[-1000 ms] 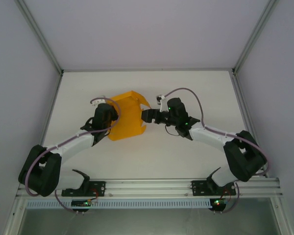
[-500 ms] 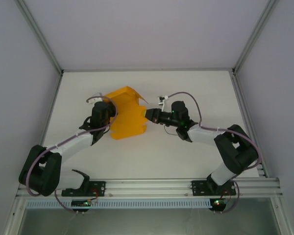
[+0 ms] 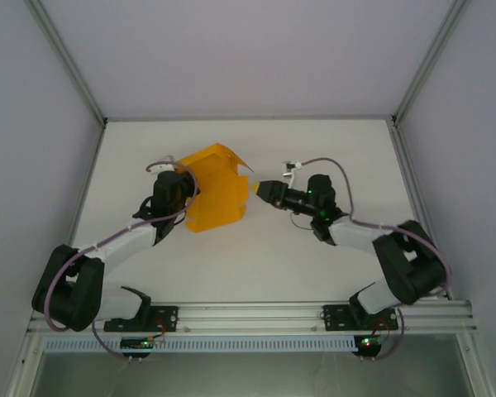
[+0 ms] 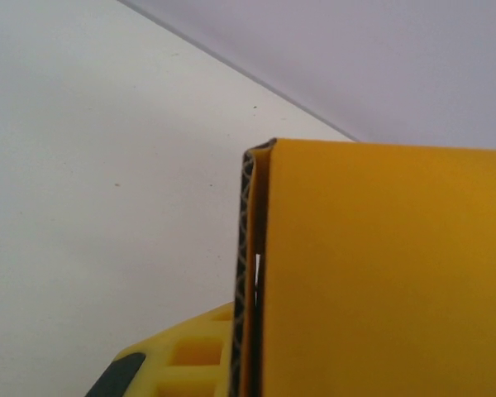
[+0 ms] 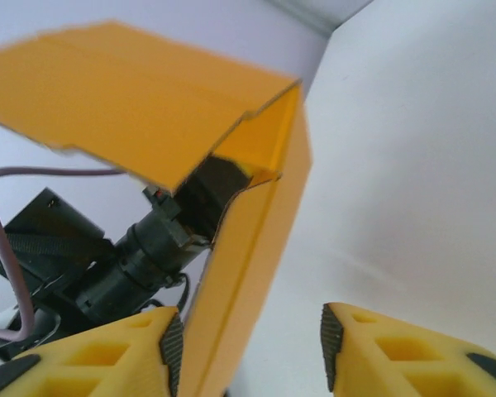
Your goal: Assemble paper box
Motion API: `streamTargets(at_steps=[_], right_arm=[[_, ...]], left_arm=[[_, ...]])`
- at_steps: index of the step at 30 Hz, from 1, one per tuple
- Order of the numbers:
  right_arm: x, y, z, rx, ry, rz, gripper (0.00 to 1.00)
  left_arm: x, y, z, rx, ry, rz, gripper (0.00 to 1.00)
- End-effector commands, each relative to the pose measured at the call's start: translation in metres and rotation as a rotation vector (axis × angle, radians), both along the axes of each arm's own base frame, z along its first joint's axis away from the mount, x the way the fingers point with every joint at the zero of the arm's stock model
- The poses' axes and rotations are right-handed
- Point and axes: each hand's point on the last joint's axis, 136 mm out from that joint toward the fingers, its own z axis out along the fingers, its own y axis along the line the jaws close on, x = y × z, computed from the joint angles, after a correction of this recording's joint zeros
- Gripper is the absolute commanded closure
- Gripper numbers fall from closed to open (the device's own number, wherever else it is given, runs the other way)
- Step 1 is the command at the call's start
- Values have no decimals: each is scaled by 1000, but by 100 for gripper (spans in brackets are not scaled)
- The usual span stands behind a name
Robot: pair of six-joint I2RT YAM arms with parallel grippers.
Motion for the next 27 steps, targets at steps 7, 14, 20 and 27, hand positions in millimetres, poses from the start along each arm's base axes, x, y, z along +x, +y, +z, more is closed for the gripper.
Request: streamTargets(at_steps=[7, 14, 20, 27], right_arm=[[-4, -100, -13, -619, -144, -251, 20], [7, -85, -6, -732, -281, -157, 1], [8, -45, -18, -852, -351, 20, 3], [-1, -5, -23, -772, -357, 186, 16]], left_arm=[[-16, -24, -7, 174, 38, -249, 97], [-20, -38, -23, 188, 94, -341, 98], [-17, -38, -31, 225, 131, -333, 98], [-16, -43, -37, 259, 152, -339, 99]])
